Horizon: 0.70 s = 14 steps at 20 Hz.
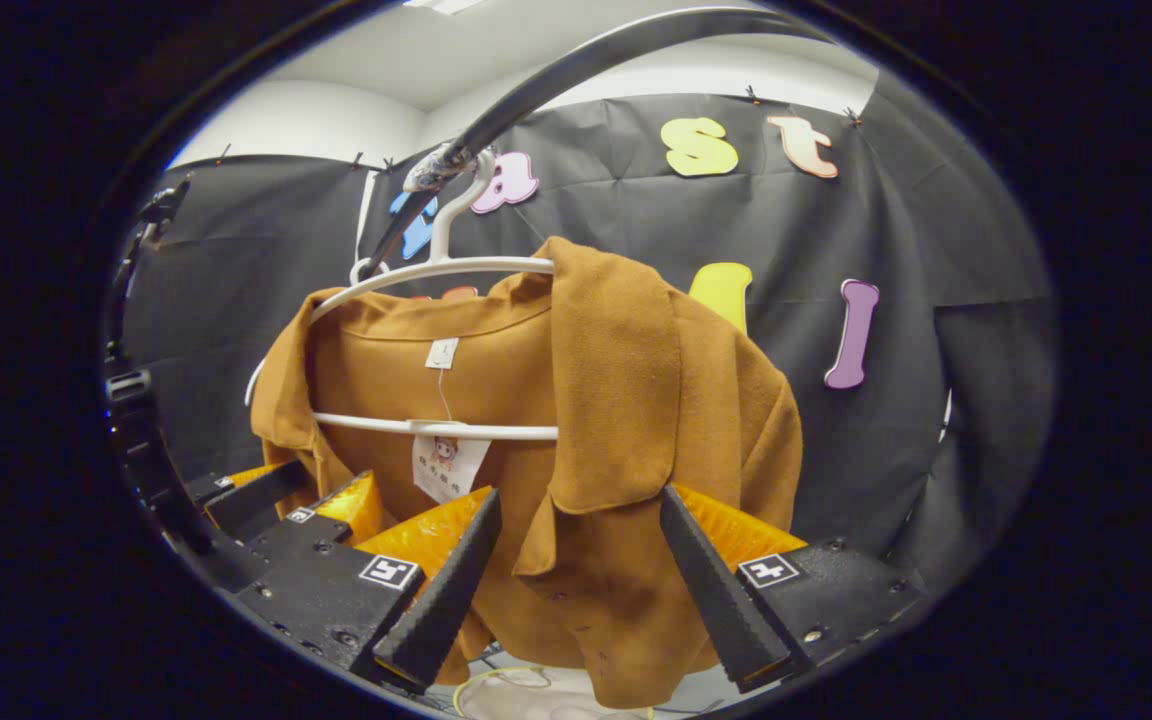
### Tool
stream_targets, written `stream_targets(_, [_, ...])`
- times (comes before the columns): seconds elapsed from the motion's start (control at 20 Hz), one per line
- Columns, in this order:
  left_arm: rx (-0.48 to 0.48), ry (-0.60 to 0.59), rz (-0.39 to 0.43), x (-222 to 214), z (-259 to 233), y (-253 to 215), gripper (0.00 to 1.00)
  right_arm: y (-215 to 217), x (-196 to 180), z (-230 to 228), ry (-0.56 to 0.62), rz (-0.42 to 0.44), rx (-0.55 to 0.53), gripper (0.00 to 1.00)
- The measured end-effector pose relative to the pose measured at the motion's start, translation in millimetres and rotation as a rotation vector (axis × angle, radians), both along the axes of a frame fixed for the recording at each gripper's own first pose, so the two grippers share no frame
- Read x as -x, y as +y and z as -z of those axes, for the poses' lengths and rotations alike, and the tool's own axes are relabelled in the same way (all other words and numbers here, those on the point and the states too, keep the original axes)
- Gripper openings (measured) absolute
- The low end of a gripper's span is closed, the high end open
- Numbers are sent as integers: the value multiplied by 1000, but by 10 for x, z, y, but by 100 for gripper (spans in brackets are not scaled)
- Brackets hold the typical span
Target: Grasp the clothes on the hanger with both hands and then place them into the laundry hamper below.
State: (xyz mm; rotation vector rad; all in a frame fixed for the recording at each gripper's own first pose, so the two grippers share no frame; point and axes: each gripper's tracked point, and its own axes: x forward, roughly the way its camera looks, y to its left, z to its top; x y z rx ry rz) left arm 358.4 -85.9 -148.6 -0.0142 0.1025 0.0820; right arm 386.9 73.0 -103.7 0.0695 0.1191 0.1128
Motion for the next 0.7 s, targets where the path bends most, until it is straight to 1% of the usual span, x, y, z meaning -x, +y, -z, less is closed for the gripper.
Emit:
stream_targets(0.05, [0,1,-4,-14,5,3,95,-8,-77,10,3,15,-5,100])
stream_targets(0.1, [6,2,-6,-29,8,2,99,-37,-134,32,12,26,-20,100])
stream_targets(0.15, [12,4,-13,-43,9,21,99,-36,-181,32,17,19,-42,100])
stream_targets(0.2, [17,5,-18,-38,14,38,95,-64,-219,40,22,21,-52,98])
stream_targets(0.25, [19,7,-18,-30,12,54,93,-137,-241,66,28,26,-56,88])
stream_targets(0.3, [13,9,-22,-31,23,74,94,-212,-256,85,33,22,-57,78])
stream_targets(0.35, [6,9,-23,-30,35,101,89,-273,-249,91,33,10,-67,72])
stream_targets(0.4, [1,10,-22,-32,40,118,84,-334,-260,85,30,3,-76,63])
stream_targets(0.45, [1,15,-21,-26,56,137,80,-440,-260,97,33,8,-78,61])
stream_targets(0.5, [2,17,-19,-25,64,157,76,-521,-275,64,30,2,-82,54])
stream_targets(0.55, [2,27,-15,-8,81,174,72,-583,-293,87,30,-12,-84,49])
stream_targets(0.6, [1,34,-22,8,102,223,62,-651,-295,79,32,-19,-85,42])
stream_targets(0.65, [-4,40,-31,15,117,284,53,-737,-328,86,30,-21,-86,39])
stream_targets(0.7, [-12,49,-39,15,137,334,43,-821,-337,62,30,-16,-86,33])
